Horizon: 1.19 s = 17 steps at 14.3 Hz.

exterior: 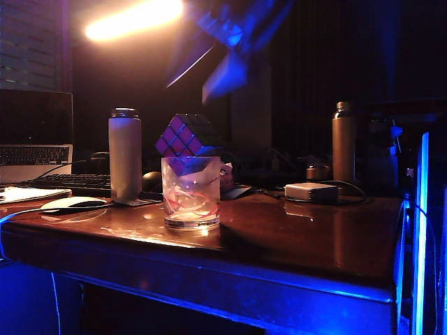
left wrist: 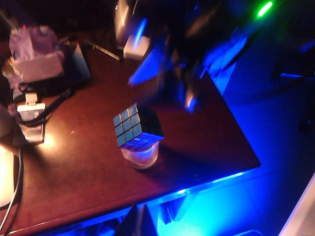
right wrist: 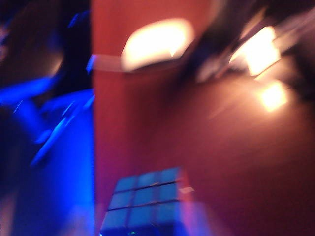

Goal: Stack the Rubik's Cube on top of the glass cup.

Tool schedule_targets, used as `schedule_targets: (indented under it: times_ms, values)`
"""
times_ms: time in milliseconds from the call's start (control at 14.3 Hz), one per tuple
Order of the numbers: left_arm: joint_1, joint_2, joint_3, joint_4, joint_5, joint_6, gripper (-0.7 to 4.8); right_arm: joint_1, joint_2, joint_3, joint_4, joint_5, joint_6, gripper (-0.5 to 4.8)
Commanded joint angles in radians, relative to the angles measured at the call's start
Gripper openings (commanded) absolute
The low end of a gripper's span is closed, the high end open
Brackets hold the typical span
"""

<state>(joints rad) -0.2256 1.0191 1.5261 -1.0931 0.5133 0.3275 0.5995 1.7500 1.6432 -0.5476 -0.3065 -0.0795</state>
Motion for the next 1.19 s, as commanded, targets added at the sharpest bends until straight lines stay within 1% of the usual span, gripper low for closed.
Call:
schedule_targets:
  times_ms: [70, 140, 280, 350, 490, 560, 700, 770, 840, 910, 980, 1120, 1190]
  values:
    - [0.000, -0.027, 0.004, -0.060, 0.003, -0.013, -0.05, -0.001, -0.154, 0.007, 0.008, 0.193, -0.004, -0.01]
    - [0.000, -0.047, 0.003, -0.093, -0.005, -0.013, -0.05, -0.001, -0.214, 0.007, -0.005, 0.245, -0.003, -0.01]
    - [0.000, -0.103, 0.002, -0.128, -0.061, -0.014, -0.05, -0.001, -0.306, 0.007, -0.026, 0.354, 0.029, -0.01]
    - [0.000, -0.147, 0.000, -0.142, -0.091, -0.024, -0.05, -0.001, -0.354, 0.007, -0.045, 0.384, 0.027, -0.01]
    - [0.000, -0.256, -0.039, -0.141, -0.140, -0.098, -0.05, -0.001, -0.417, 0.006, -0.048, 0.387, 0.026, -0.01]
    - [0.000, -0.328, -0.079, -0.138, -0.166, -0.116, -0.05, -0.001, -0.434, 0.006, -0.040, 0.395, 0.025, -0.01]
    - [0.000, -0.489, -0.203, -0.122, -0.264, -0.157, -0.05, 0.000, -0.442, 0.006, -0.001, 0.399, 0.015, -0.01]
    - [0.000, -0.581, -0.288, -0.093, -0.327, -0.161, -0.05, 0.000, -0.441, -0.006, 0.053, 0.393, 0.014, -0.01]
    - [0.000, -0.697, -0.425, -0.001, -0.364, -0.212, -0.05, 0.001, -0.442, -0.037, 0.158, 0.370, 0.014, -0.01]
    - [0.001, -0.776, -0.539, 0.085, -0.383, -0.240, -0.05, 0.002, -0.442, -0.061, 0.217, 0.357, 0.008, -0.01]
    - [0.001, -0.835, -0.641, 0.155, -0.390, -0.261, -0.05, 0.004, -0.442, -0.082, 0.255, 0.343, -0.005, -0.01]
    - [0.001, -0.923, -0.834, 0.290, -0.449, -0.341, -0.05, 0.008, -0.458, -0.146, 0.322, 0.300, -0.005, -0.01]
    - [0.001, -0.948, -0.919, 0.374, -0.455, -0.368, -0.05, 0.009, -0.477, -0.184, 0.354, 0.301, -0.005, -0.01]
